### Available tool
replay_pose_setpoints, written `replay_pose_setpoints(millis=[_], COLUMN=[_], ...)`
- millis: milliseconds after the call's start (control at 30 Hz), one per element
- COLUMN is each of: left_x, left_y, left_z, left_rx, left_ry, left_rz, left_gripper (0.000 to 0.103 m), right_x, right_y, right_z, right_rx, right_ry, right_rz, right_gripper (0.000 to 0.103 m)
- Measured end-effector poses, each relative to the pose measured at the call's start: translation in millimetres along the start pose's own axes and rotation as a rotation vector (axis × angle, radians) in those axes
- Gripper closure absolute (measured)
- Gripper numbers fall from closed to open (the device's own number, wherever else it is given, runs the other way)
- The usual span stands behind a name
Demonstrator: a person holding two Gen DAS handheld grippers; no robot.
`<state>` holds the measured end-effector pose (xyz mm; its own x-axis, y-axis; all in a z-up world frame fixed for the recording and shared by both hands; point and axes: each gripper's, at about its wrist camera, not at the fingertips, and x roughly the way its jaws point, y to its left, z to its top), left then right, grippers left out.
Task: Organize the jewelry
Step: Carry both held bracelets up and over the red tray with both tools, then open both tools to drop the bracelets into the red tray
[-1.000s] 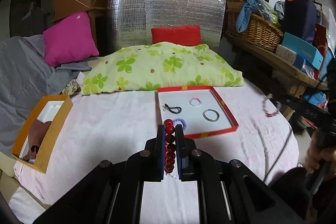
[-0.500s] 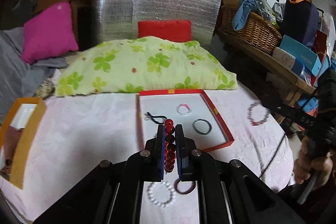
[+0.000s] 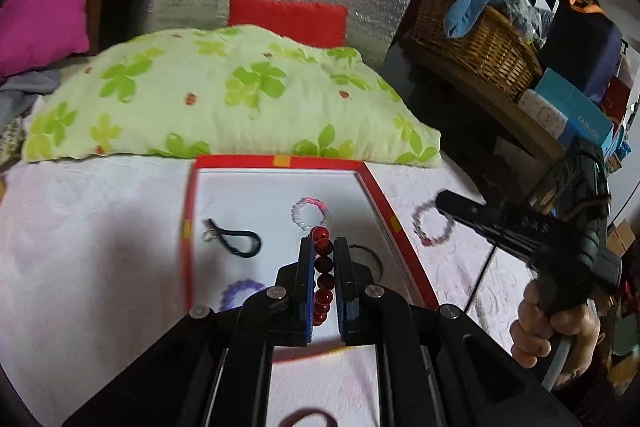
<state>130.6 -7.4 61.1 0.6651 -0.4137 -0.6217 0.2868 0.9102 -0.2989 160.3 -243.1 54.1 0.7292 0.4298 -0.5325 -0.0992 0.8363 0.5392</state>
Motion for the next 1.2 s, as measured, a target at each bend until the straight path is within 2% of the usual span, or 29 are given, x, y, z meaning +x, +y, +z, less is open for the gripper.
replay_pose_setpoints(millis=[333, 667, 700, 733, 800, 867, 1067, 1200], left_x=[72.8, 87.7, 87.0, 85.4, 80.7, 73.2, 35.7, 11.3], left_y=[5.7, -3.8, -3.8, -3.7, -2.6, -1.2, 10.1, 22.5], left_z=[-13.4, -15.4, -15.2, -14.6, -14.1, -13.5, -13.1, -20.4], left_rx=[-0.01, 0.038, 0.04, 0.041, 0.043, 0.044, 0.033, 0.023], left_ry=[0.129, 0.148, 0.145, 0.14, 0.13, 0.117, 0.053, 0.021], left_rz=[-0.007, 0.002, 0.006, 0.011, 0.016, 0.025, 0.059, 0.124], left_gripper=[0.093, 0.093, 0.093, 0.09, 0.086, 0.079, 0.075, 0.074], right_x=[68.4, 99.6, 98.7, 97.7, 92.9, 83.9, 47.9, 19.3], right_y=[-10.8, -23.2, -23.7, -24.8, -24.9, -23.3, -11.3, -3.2], right_z=[11.4, 10.8, 10.5, 10.6, 11.1, 11.0, 2.9, -7.5], right_rx=[-0.001, -0.002, -0.003, -0.005, -0.016, -0.031, -0.056, -0.062], right_ry=[0.075, 0.091, 0.082, 0.074, 0.046, 0.024, -0.013, -0.017], right_rz=[-0.074, -0.138, -0.145, -0.152, -0.175, -0.191, -0.184, -0.165], right_gripper=[0.094, 0.092, 0.089, 0.077, 0.069, 0.069, 0.069, 0.069])
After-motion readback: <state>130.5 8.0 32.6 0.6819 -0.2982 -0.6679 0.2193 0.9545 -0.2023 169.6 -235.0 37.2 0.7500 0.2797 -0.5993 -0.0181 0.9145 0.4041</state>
